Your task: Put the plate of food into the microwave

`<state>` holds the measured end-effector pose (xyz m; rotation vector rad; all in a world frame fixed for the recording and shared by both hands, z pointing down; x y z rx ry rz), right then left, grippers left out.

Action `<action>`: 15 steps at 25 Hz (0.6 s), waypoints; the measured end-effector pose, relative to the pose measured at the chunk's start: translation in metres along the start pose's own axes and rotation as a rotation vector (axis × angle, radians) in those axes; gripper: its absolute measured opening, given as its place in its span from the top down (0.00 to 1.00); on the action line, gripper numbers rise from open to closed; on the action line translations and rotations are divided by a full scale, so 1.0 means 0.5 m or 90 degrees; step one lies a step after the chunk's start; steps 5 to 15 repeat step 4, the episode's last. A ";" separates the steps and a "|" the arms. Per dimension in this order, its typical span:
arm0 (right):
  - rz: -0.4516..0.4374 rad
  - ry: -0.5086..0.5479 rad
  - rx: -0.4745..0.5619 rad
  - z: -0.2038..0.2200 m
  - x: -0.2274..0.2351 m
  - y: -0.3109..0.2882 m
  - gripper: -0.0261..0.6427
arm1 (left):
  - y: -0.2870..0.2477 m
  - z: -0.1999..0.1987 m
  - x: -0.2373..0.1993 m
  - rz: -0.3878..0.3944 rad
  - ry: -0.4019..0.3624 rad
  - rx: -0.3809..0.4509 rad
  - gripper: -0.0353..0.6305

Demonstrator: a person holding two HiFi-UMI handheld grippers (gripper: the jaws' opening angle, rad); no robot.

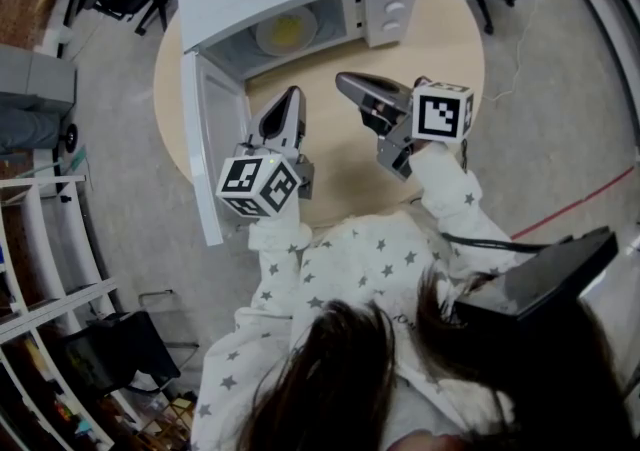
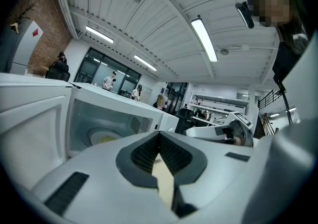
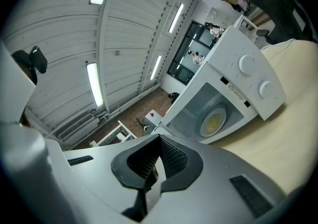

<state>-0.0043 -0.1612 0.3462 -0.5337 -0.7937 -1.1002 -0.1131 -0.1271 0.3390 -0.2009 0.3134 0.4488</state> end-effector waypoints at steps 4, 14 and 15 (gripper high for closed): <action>0.006 0.003 0.002 0.005 0.001 0.005 0.95 | 0.002 0.005 0.002 0.004 0.001 -0.002 0.94; 0.006 0.003 0.002 0.005 0.001 0.005 0.95 | 0.002 0.005 0.002 0.004 0.001 -0.002 0.94; 0.006 0.003 0.002 0.005 0.001 0.005 0.95 | 0.002 0.005 0.002 0.004 0.001 -0.002 0.94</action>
Point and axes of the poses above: the fingertips, and each gripper's own axes: y backward along the fingers, x to its right, z out of its underside, the point moved 3 cm from there along y, backward along the fingers, and after that the axes turned 1 degree about z, right-handed, at the moved point
